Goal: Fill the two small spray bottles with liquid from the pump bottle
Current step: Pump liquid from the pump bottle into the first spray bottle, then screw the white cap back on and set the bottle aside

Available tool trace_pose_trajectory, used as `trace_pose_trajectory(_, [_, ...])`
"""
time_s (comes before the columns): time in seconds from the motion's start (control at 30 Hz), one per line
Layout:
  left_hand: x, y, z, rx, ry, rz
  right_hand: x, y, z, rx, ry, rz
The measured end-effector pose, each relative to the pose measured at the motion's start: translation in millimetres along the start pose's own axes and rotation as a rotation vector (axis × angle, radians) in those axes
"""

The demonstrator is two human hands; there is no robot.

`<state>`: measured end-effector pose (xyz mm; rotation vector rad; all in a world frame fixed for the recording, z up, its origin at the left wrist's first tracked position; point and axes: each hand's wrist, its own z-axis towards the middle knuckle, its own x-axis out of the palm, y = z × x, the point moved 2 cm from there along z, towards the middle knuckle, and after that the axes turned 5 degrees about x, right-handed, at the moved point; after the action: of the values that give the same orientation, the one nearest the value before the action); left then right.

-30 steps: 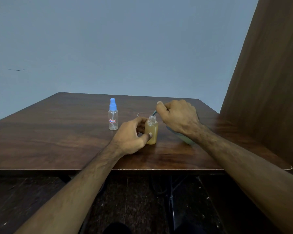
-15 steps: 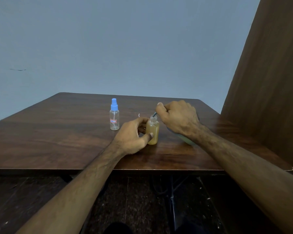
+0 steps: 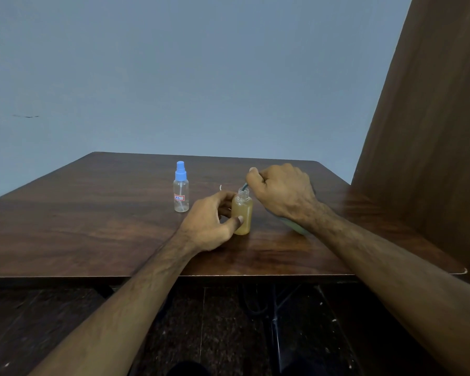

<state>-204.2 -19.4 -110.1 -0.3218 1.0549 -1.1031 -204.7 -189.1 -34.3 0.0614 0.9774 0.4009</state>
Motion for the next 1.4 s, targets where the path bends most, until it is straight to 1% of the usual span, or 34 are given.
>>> trace_pose_trajectory(0.17, [0,-1,0,0.006,-0.007,0.002,0,-4,2,-0.016,0.019,0.008])
trace_pose_trajectory(0.4, [-1,-3,0,0.005,-0.001,0.023,-1,-18,9,0.074,0.056,0.122])
trace_pose_trajectory(0.47, [-1,-3,-1,0.007,-0.003,0.021,-4,-23,12,0.119,0.059,0.213])
trace_pose_trajectory(0.57, [-1,-4,-1,0.024,-0.026,0.019,-9,-32,18,0.231,0.031,0.462])
trace_pose_trajectory(0.67, [0,-5,-2,0.044,-0.041,0.046,-5,-47,22,0.327,-0.042,0.672])
trace_pose_trajectory(0.77, [0,-6,-1,0.057,-0.042,0.069,4,-60,28,0.364,-0.115,0.774])
trace_pose_trajectory(1.0, [1,-6,1,0.049,-0.054,0.087,21,-70,47,0.409,-0.235,0.83])
trace_pose_trajectory(1.2, [0,-10,0,0.036,-0.059,0.092,29,-75,51,0.398,-0.232,0.806])
trace_pose_trajectory(1.27, [-1,-10,0,0.009,-0.092,0.06,26,-77,48,0.404,-0.21,0.84])
trace_pose_trajectory(1.4, [-6,-8,0,-0.091,-0.252,-0.007,20,-79,43,0.408,-0.162,0.825])
